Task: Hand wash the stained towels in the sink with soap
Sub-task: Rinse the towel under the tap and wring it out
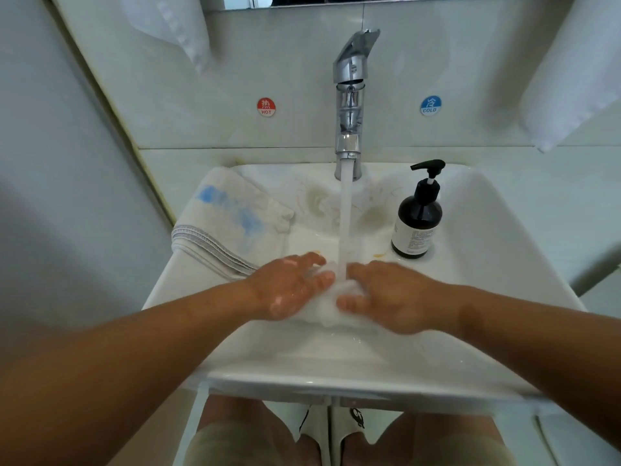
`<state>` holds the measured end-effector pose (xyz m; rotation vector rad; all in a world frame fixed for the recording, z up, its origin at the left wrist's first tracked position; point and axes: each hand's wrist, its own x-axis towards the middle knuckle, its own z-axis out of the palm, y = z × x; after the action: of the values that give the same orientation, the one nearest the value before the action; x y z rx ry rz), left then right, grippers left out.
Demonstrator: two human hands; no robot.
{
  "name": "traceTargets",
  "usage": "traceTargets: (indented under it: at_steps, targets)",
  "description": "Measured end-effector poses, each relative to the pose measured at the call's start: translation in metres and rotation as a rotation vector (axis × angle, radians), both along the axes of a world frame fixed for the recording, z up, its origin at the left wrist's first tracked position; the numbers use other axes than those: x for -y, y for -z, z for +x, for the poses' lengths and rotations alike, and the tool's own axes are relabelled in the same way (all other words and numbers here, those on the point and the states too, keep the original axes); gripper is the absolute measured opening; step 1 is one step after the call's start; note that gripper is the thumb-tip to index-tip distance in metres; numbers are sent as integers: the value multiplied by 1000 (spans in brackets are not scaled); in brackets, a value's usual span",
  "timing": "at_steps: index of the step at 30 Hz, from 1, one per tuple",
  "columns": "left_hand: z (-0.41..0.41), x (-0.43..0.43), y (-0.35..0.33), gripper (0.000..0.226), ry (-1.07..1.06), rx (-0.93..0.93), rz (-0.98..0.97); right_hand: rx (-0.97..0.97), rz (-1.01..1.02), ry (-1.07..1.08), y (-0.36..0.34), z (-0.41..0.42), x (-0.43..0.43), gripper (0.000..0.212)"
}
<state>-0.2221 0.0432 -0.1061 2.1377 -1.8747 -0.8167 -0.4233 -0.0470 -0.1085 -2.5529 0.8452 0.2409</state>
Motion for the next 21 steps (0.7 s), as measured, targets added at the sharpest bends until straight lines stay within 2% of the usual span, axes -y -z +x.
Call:
traceTargets:
  at_steps: [2, 4, 5, 7, 10, 12, 14, 15, 16, 18, 19, 21]
  targets:
    - [-9, -7, 1, 82, 119, 94, 15, -71, 60, -33, 7, -2, -8, 110]
    - [-13, -6, 10, 71, 243, 348, 9, -110, -37, -30, 16, 2, -13, 119]
    - [-13, -3, 14, 60, 324, 487, -4, -102, -100, -41, 23, 5, -10, 113]
    - [-13, -1, 18, 38, 391, 575, -46, -86, -152, -29, 25, 10, -5, 88]
    - [-13, 0, 13, 29, 338, 503, -98, -23, -160, 25, 23, 11, 3, 68]
    - [-13, 4, 7, 40, 277, 479, -99, 42, -103, 51, 16, 9, 5, 69]
    - [-13, 8, 4, 53, 278, 481, -62, 118, -9, 64, 7, 6, 4, 59]
    - [-13, 7, 2, 61, 256, 415, 5, 144, 79, 69, 3, 4, 2, 50]
    - [-12, 6, 2, 72, 184, 262, 85, 142, 190, 83, 0, 2, 0, 44]
    - [-11, 2, 3, 84, 77, 8, 179, 103, 368, 135, -5, -2, -2, 56]
    - [-8, 0, 4, 86, 73, -21, 177, 82, 331, 143, -6, -2, -3, 66]
    - [-1, -2, 4, 85, 49, 53, 69, 43, 57, 115, -9, 0, -2, 76]
